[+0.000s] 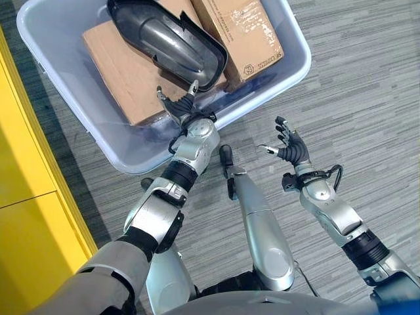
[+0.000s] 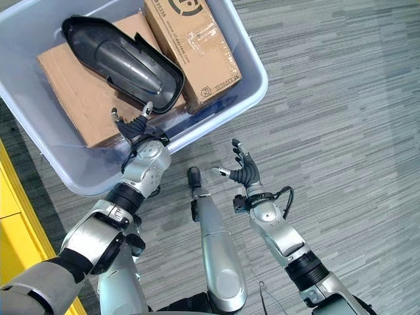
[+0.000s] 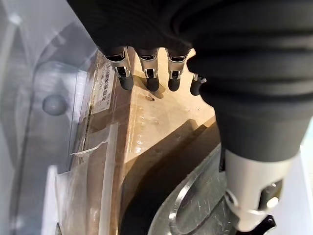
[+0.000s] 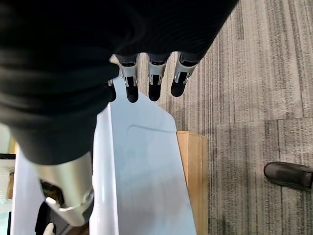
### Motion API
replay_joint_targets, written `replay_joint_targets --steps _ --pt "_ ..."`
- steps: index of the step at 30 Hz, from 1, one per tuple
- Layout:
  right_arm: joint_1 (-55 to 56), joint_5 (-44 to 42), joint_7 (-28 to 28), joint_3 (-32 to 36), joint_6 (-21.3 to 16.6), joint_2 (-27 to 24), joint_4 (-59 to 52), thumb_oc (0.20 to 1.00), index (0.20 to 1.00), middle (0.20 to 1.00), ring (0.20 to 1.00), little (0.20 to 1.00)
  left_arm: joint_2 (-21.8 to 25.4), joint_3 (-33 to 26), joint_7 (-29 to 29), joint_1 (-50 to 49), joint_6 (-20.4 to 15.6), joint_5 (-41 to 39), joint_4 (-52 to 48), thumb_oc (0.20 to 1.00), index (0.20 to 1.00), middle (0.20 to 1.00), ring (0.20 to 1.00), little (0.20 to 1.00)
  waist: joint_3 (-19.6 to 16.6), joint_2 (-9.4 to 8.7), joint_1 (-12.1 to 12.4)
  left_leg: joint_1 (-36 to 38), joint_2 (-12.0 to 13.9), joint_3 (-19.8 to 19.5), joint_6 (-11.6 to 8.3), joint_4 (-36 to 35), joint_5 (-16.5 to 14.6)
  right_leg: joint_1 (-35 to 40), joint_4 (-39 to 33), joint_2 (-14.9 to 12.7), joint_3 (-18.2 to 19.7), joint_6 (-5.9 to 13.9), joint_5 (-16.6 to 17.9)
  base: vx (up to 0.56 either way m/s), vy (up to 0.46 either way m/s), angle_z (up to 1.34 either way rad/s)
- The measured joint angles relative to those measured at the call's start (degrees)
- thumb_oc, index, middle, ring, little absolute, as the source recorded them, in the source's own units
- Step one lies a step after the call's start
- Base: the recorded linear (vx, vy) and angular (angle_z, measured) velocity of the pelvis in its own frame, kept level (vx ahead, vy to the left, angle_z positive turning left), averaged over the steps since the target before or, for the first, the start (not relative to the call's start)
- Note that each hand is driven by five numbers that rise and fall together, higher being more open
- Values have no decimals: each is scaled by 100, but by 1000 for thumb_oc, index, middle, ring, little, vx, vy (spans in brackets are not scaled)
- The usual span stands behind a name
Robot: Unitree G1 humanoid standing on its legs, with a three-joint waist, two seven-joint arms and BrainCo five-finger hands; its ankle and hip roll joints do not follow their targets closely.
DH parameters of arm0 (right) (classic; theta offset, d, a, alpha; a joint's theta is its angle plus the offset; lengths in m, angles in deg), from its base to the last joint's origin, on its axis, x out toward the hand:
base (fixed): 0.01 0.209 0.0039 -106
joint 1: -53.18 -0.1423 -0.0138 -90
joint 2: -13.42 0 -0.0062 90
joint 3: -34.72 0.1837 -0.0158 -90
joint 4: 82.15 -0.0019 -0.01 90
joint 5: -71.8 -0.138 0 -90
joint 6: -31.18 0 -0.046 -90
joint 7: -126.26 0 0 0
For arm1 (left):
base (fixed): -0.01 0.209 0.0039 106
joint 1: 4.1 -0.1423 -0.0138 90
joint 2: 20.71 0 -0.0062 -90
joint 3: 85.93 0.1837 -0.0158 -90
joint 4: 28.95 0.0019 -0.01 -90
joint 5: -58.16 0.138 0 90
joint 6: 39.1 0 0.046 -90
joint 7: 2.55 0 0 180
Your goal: Move parts from the plastic box to the shelf.
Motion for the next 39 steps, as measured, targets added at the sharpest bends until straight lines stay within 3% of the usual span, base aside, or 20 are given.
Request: replay_joint_targets --steps 8,11,18,20,22,28,33,39 --pt "-18 3 9 -80 36 0 -1 1000 1000 1000 1000 1000 -36 5 7 -85 -126 38 -46 1000 1000 1000 1000 1000 0 0 11 -36 0 -16 -20 47 -16 1 -12 -5 2 3 -2 2 4 0" --pt "-28 2 9 -114 48 -2 -1 1000 1000 1000 1000 1000 -8 14 -19 36 202 66 -43 1000 1000 1000 1000 1000 0 0 7 -59 10 -22 -18 104 -46 -3 2 -6 6 5 -6 28 -19 0" --pt "-76 0 31 -185 101 -62 0 1000 1000 1000 1000 1000 225 85 -49 291 1358 866 251 1000 1000 1000 1000 1000 -4 -7 -64 -110 75 -13 -10 256 -125 -46 48 29 18 -4 -12 38 -26 -3" --pt "-132 -7 73 -202 102 -171 -3 1000 1000 1000 1000 1000 297 143 -70 447 1832 1180 486 1000 1000 1000 1000 1000 -7 -11 -101 -141 104 -3 -42 375 -162 -108 153 38 51 -24 -51 61 -39 -6" --pt "-168 -53 115 -219 102 -264 6 1000 1000 1000 1000 1000 420 247 -64 555 2057 1179 580 1000 1000 1000 1000 1000 -7 -11 -116 -139 144 15 -49 429 -183 -122 194 63 67 -39 -65 42 -20 -8" --pt "-161 -101 299 -286 101 -475 2 1000 1000 1000 1000 1000 801 314 221 937 2962 1815 909 1000 1000 1000 1000 1000 -10 -16 -151 -128 276 49 -63 544 -217 -231 403 188 116 -143 -133 46 -19 -9" --pt "-64 -99 423 -290 85 -489 3 1000 1000 1000 1000 1000 1107 532 552 1034 3268 2264 964 1000 1000 1000 1000 1000 -10 -16 -148 -121 286 79 -68 564 -213 -306 506 197 144 -182 -160 17 -10 -3" --pt "27 -99 447 -378 28 -485 2 1000 1000 1000 1000 1000 1200 568 588 1056 3166 2279 987 1000 1000 1000 1000 1000 -10 -15 -137 -119 273 92 -109 564 -180 -379 650 196 168 -210 -231 1 -26 0"
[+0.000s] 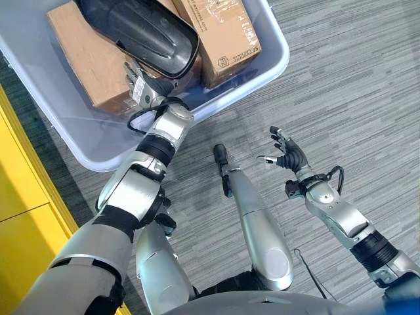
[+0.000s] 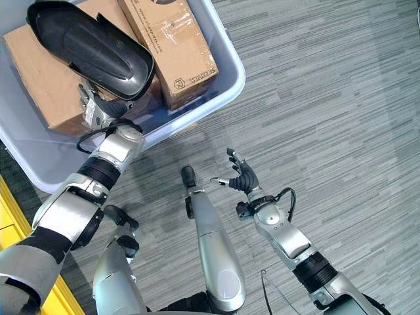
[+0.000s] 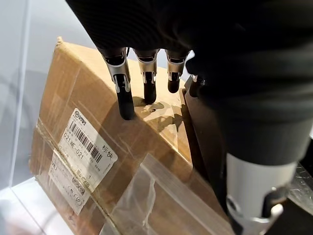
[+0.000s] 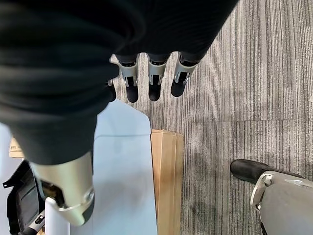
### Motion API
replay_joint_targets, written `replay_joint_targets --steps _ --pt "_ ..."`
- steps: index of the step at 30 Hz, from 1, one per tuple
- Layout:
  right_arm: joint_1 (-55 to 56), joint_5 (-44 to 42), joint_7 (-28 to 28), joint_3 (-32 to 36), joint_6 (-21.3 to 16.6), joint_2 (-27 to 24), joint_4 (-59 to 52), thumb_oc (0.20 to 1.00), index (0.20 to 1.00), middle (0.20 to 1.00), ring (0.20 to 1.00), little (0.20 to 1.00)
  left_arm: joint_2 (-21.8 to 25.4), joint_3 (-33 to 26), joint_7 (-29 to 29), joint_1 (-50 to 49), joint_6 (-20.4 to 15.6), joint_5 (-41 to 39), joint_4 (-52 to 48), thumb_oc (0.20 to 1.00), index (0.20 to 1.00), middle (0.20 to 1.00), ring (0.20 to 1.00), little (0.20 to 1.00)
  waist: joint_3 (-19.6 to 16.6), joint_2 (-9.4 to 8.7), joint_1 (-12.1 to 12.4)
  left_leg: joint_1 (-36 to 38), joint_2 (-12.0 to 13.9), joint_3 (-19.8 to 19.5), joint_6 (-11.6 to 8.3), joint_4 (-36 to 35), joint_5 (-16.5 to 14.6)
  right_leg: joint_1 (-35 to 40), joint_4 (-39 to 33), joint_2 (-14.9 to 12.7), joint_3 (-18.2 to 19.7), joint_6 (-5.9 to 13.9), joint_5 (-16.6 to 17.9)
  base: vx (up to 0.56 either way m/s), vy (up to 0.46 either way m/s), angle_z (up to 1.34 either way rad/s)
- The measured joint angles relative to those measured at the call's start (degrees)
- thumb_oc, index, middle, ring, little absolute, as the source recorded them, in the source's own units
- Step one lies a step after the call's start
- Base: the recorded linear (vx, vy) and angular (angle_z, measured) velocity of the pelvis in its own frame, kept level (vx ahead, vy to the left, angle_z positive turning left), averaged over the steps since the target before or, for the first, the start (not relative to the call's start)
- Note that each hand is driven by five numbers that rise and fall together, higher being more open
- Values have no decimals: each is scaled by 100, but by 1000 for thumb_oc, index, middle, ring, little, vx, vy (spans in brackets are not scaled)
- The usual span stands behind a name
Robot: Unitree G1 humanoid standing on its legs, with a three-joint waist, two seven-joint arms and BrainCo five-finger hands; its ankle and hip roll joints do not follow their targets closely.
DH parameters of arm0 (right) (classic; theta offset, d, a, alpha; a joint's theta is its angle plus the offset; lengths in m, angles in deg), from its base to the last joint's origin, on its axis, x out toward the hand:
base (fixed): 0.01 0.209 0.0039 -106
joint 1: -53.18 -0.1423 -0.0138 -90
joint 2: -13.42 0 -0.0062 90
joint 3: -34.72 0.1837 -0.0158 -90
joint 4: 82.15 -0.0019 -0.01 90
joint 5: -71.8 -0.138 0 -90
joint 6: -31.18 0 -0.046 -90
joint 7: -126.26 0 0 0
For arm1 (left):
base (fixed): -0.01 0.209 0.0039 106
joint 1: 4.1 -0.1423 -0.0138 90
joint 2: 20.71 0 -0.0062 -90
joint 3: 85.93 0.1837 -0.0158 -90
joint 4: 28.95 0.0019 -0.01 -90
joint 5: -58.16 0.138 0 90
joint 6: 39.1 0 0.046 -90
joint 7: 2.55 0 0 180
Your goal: Move parts from the plastic box to the shelf.
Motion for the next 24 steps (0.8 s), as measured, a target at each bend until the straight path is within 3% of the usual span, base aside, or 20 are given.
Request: replay_joint_targets --steps 5,6,8,10,14,24 --pt "65 2 -48 -33 -35 4 0 1000 1000 1000 1000 1000 -78 -116 -422 -109 -648 -555 1 1000 1000 1000 1000 1000 0 0 3 49 2 -19 -30 -37 53 -14 134 4 -9 -32 -87 -16 -43 1" --pt "116 7 -90 -32 -76 34 -9 1000 1000 1000 1000 1000 -161 -356 -595 -284 -966 -578 -108 1000 1000 1000 1000 1000 0 0 16 82 1 -21 -68 -87 89 -5 143 6 -23 -35 -91 0 0 0" --pt "262 6 -140 -30 -123 41 -80 1000 1000 1000 1000 1000 -278 -489 -816 -429 -1271 -697 -180 1000 1000 1000 1000 1000 0 0 11 84 7 -58 -64 -95 97 4 161 9 -52 -55 -105 -32 -40 4" --pt "538 13 -220 -48 -192 79 -194 1000 1000 1000 1000 1000 -544 -834 -1098 -904 -1910 -772 -578 1000 1000 1000 1000 1000 3 10 102 147 20 -145 -114 -169 150 90 144 12 -126 -67 -114 -51 -52 9" --pt "617 186 -263 -45 -243 89 -201 1000 1000 1000 1000 1000 -639 -848 -1358 -1143 -2433 -796 -944 1000 1000 1000 1000 1000 3 10 262 181 9 -218 -122 -182 164 183 147 -8 -185 -76 -154 -18 -17 9" --pt "585 225 -374 -26 -174 116 -222 1000 1000 1000 1000 1000 -879 -1134 -1608 -1125 -2889 -1004 -1525 1000 1000 1000 1000 1000 3 11 373 211 6 -357 -121 -269 233 314 115 -20 -318 -85 -158 -9 -1 6"
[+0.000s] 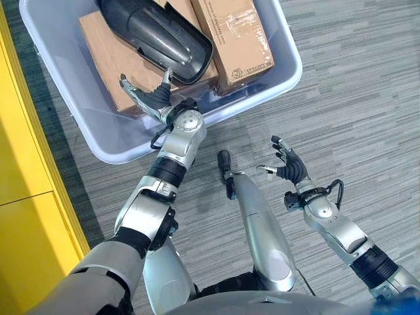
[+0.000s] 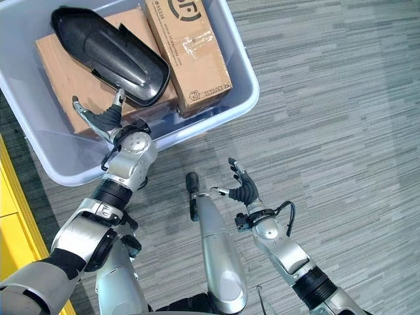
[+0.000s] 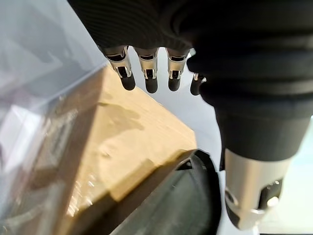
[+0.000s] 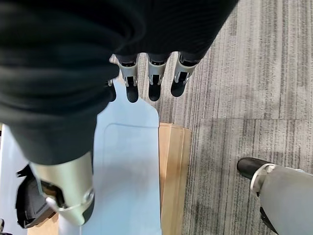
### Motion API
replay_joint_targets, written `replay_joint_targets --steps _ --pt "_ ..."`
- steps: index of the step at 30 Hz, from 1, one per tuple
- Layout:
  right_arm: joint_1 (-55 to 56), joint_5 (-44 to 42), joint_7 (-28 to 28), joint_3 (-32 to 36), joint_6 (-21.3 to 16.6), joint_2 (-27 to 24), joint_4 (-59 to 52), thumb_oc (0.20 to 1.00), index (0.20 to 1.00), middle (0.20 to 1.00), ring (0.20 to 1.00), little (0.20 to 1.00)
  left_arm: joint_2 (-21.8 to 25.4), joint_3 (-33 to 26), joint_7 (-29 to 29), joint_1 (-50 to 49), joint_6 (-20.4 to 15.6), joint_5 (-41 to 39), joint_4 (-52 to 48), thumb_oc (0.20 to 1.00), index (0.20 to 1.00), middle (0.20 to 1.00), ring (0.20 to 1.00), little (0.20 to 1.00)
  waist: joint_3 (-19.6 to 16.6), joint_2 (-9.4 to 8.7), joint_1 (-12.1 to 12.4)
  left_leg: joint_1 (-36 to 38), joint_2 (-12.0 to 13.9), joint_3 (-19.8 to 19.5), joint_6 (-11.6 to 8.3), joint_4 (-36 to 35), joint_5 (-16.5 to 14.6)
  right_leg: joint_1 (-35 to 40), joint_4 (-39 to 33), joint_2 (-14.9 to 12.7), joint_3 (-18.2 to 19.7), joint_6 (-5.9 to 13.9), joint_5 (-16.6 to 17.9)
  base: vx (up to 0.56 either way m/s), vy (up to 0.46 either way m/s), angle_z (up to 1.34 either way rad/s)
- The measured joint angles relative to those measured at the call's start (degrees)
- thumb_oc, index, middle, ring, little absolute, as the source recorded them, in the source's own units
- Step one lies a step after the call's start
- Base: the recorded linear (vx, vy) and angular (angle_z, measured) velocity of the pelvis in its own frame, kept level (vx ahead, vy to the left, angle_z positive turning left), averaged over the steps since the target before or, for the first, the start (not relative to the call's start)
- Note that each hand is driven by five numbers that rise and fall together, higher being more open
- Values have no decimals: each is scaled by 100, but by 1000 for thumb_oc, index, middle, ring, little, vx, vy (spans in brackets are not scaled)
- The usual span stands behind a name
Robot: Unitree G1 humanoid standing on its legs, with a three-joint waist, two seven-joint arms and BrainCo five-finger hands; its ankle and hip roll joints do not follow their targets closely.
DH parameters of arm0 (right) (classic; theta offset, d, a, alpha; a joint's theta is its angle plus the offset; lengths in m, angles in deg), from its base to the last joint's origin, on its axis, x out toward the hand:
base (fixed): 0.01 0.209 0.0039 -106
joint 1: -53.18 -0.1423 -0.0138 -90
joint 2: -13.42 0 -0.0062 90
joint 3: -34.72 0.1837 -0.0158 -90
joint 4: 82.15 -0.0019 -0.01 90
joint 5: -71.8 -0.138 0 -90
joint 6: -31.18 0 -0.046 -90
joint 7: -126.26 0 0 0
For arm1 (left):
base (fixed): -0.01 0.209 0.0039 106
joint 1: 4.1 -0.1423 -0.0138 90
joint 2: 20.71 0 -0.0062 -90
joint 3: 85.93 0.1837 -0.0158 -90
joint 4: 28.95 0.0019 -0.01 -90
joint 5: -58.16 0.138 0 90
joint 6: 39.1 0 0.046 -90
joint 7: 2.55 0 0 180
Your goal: Move parts from the plastic box to the shelf.
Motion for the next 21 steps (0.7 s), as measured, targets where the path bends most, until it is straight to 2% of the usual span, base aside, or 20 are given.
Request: replay_joint_targets --steps 15,21 --pt "-80 1 68 -4 191 0 4 1000 1000 1000 1000 1000 37 -45 -115 12 36 108 -139 1000 1000 1000 1000 1000 0 1 65 90 4 -73 3 9 -4 164 -53 0 -43 5 -8 2 1 1" --pt "-167 1 80 -6 248 -11 12 1000 1000 1000 1000 1000 51 -33 -120 283 281 103 -139 1000 1000 1000 1000 1000 1 -1 1 186 29 -73 4 15 -13 265 -54 20 -60 0 -25 5 -1 0"
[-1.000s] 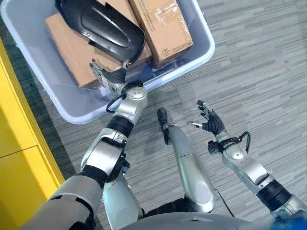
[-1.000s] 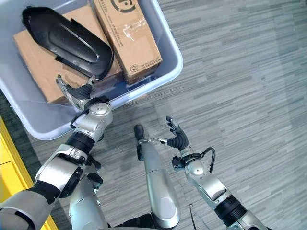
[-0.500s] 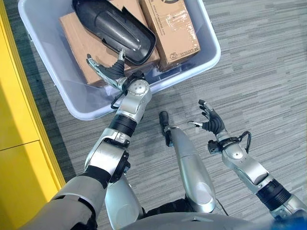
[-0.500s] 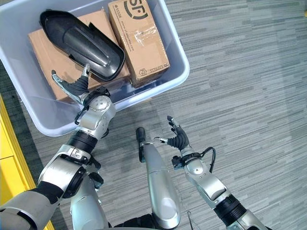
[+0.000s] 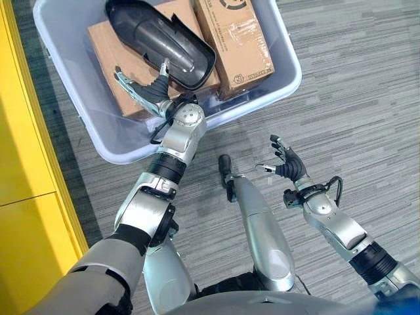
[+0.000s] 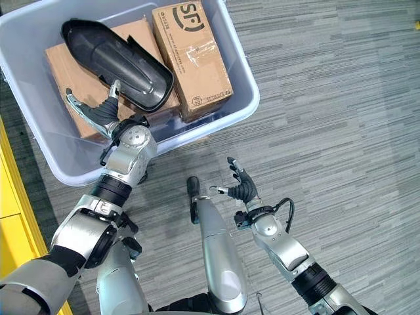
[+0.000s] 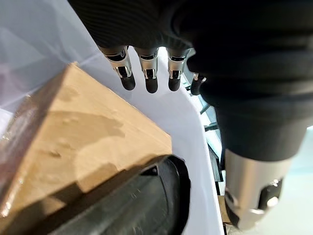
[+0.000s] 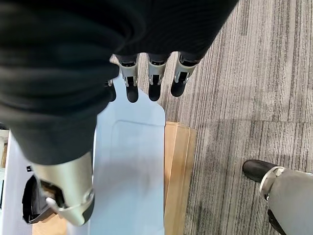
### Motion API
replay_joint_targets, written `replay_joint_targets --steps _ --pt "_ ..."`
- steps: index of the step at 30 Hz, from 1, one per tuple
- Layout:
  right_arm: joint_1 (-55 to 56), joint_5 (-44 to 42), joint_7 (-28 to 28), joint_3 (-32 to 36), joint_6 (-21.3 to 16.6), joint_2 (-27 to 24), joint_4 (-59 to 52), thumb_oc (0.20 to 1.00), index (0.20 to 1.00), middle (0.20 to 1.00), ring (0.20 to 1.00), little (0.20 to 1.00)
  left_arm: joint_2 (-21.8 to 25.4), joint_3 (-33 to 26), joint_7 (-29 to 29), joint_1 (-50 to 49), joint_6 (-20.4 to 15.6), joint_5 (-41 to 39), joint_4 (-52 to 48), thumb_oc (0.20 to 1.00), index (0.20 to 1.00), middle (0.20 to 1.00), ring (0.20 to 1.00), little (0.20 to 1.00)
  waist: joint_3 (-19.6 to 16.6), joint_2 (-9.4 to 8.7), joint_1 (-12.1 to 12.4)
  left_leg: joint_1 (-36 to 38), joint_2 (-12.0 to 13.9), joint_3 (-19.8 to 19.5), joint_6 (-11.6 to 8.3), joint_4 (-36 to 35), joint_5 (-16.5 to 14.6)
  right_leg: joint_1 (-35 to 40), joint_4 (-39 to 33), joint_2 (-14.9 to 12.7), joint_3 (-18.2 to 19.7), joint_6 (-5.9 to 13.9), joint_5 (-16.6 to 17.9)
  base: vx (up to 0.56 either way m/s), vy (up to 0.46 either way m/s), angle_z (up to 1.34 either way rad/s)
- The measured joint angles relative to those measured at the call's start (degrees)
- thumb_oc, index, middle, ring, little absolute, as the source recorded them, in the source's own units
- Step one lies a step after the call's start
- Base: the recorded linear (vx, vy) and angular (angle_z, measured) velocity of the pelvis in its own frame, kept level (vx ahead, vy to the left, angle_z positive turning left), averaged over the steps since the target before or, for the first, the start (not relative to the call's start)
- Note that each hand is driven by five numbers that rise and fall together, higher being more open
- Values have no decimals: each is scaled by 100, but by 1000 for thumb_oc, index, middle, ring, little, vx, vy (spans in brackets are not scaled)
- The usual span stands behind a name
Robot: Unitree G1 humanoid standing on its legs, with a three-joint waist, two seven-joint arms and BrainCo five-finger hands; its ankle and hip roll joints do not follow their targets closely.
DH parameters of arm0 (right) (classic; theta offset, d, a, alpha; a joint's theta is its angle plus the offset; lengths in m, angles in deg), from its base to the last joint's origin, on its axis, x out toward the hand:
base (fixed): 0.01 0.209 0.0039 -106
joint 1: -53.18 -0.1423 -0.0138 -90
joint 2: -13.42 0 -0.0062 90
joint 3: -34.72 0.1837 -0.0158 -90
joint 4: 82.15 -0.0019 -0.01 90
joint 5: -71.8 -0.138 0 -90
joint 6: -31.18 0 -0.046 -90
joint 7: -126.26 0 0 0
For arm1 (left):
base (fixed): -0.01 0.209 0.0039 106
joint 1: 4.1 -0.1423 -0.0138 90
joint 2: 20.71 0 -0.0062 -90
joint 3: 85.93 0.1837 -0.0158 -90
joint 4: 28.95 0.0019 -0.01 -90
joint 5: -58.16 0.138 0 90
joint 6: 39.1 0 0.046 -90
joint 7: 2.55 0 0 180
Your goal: Move parts from the plastic box to the shelf.
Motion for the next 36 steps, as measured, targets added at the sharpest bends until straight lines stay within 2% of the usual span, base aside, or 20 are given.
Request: replay_joint_targets --steps 4,5,11,16,24,27,29,32,34,36 --pt "-6 0 51 -8 3 -1 21 1000 1000 1000 1000 1000 59 48 20 210 141 -46 35 1000 1000 1000 1000 1000 0 -2 -55 -15 40 7 -15 71 -41 -4 4 24 0 -8 -11 18 -11 -4" --pt "-4 -1 95 -14 27 -21 21 1000 1000 1000 1000 1000 107 185 83 416 320 -86 329 1000 1000 1000 1000 1000 0 -3 -82 -20 67 9 -18 98 -70 -4 3 47 4 -8 -11 33 -26 -7" --pt "-3 0 155 -23 64 -46 22 1000 1000 1000 1000 1000 107 240 428 494 487 -110 408 1000 1000 1000 1000 1000 -2 -7 -156 -21 169 15 -49 133 -95 -12 -1 151 15 -31 -27 30 -20 -6" --pt "-43 -3 166 -90 62 -56 31 1000 1000 1000 1000 1000 200 428 633 687 502 -1025 798 1000 1000 1000 1000 1000 -8 -16 -261 -36 257 13 -78 274 -190 -14 44 208 18 -61 -61 18 -15 -6" --pt "-106 -3 269 -209 62 -64 65 1000 1000 1000 1000 1000 233 360 390 720 578 -1452 1488 1000 1000 1000 1000 1000 -106 -168 -315 -280 348 -14 -92 392 -211 -274 187 287 24 -150 -91 1 -46 -1" --pt "-128 -2 293 -255 59 -65 64 1000 1000 1000 1000 1000 237 241 317 728 489 -1446 1539 1000 1000 1000 1000 1000 -113 -179 -313 -325 387 -33 -92 419 -211 -307 206 313 -2 -127 -125 13 -66 -1" --pt "-140 -4 290 -274 59 -66 64 1000 1000 1000 1000 1000 245 148 4 728 335 -1442 1551 1000 1000 1000 1000 1000 -118 -187 -319 -363 414 -45 -93 459 -211 -321 208 324 -12 -129 -126 5 -54 1" --pt "-165 -19 213 -305 22 -70 112 1000 1000 1000 1000 1000 290 62 -730 727 -107 -852 1534 1000 1000 1000 1000 1000 -120 -189 -291 -417 420 -142 -93 493 -212 -331 237 324 -50 -144 -136 -2 -62 5" --pt "-110 -21 179 -353 -12 -73 117 1000 1000 1000 1000 1000 371 9 -1163 723 -387 106 1481 1000 1000 1000 1000 1000 -126 -199 -212 -433 431 -158 -94 493 -212 -355 253 327 -65 -154 -144 -3 -65 2" --pt "-65 -21 147 -405 -59 -71 118 1000 1000 1000 1000 1000 457 -33 -1346 667 -484 845 1191 1000 1000 1000 1000 1000 -126 -200 -170 -464 427 -173 -103 492 -205 -379 276 306 -89 -178 -162 -7 -26 4"
